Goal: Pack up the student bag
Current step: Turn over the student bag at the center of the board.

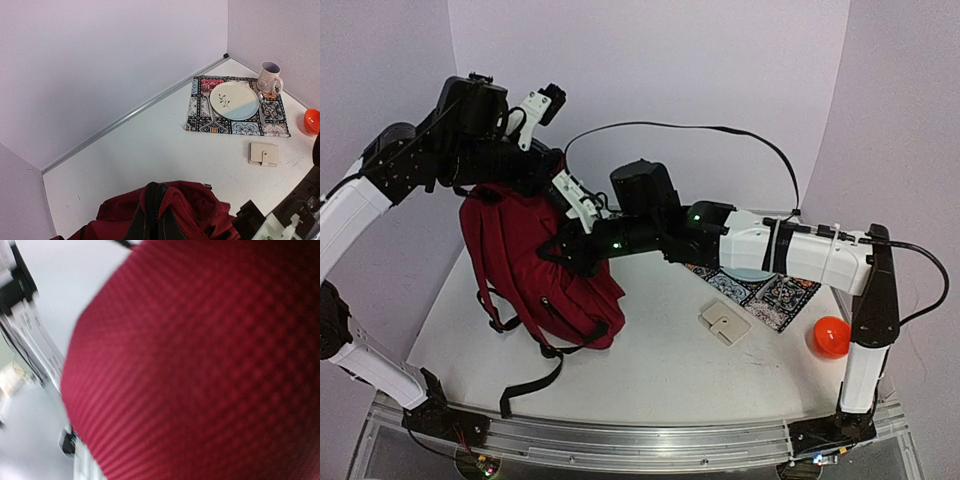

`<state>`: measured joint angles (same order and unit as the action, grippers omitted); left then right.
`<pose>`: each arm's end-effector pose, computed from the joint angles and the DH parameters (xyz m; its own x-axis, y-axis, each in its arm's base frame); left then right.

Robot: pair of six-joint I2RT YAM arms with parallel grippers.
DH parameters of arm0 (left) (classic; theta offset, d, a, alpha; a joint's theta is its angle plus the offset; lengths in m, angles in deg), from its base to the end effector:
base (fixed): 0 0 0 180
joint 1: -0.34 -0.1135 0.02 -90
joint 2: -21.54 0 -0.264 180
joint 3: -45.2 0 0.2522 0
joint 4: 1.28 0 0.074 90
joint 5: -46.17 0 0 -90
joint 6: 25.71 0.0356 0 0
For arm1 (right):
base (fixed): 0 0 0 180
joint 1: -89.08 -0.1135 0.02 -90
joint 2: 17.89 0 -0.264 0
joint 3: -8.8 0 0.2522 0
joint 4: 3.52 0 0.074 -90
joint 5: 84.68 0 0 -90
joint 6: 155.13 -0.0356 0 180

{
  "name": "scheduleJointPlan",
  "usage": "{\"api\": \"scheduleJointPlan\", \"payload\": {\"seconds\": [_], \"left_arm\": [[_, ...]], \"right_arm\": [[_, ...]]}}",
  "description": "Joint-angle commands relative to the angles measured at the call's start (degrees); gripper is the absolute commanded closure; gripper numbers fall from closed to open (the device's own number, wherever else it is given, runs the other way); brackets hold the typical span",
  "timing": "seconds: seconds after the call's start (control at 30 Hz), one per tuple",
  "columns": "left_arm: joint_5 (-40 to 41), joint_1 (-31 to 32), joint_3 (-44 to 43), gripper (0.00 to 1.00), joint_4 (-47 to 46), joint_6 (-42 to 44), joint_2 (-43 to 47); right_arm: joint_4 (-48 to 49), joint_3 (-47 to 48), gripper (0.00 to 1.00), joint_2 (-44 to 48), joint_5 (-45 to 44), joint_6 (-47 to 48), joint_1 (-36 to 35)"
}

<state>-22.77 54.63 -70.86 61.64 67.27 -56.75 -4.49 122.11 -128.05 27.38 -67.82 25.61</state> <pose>0.1638 -0.2059 0.4809 -0.2182 0.3867 -0.8960 0.5800 0.7898 0.1996 0.1978 0.4262 0.3793 -0.0298 0.0377 -0.9988 -0.9965 0.0765 0.0326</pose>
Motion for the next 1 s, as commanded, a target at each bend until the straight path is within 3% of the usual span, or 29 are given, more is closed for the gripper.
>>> {"api": "scheduleJointPlan", "payload": {"seconds": [0.0,0.2,0.4,0.53,0.6,0.77,0.97], "left_arm": [[3.7,0.3,-12.7,1.00,-17.6,1.7,-2.5],[7.8,0.3,-13.3,0.94,-18.0,1.7,-8.7],[8.8,-0.9,-10.6,0.55,-20.9,-1.2,-13.4],[8.4,-1.5,-8.2,0.28,-23.2,-3.1,-14.2],[8.7,-1.8,-6.7,0.18,-24.2,-4.9,-14.2],[8.9,-2.3,1.7,0.09,-24.8,-9.1,-12.3],[6.2,-2.3,19.6,0.07,-24.7,-19.3,-6.1]], "right_arm": [[14.9,3.6,1.00,0.4,4.0,-12.0,-4.0],[18.5,-5.4,1.00,4.5,-15.8,-23.6,-1.9],[20.1,-18.3,1.00,5.3,-22.0,-38.3,4.6],[22.8,-24.7,1.00,4.0,-22.1,-43.4,7.5],[24.1,-27.2,1.00,3.3,-22.1,-45.0,9.1],[25.5,-30.0,1.00,1.5,-22.1,-47.8,11.2],[26.5,-33.0,1.00,-0.4,-20.6,-51.8,11.1]]}}
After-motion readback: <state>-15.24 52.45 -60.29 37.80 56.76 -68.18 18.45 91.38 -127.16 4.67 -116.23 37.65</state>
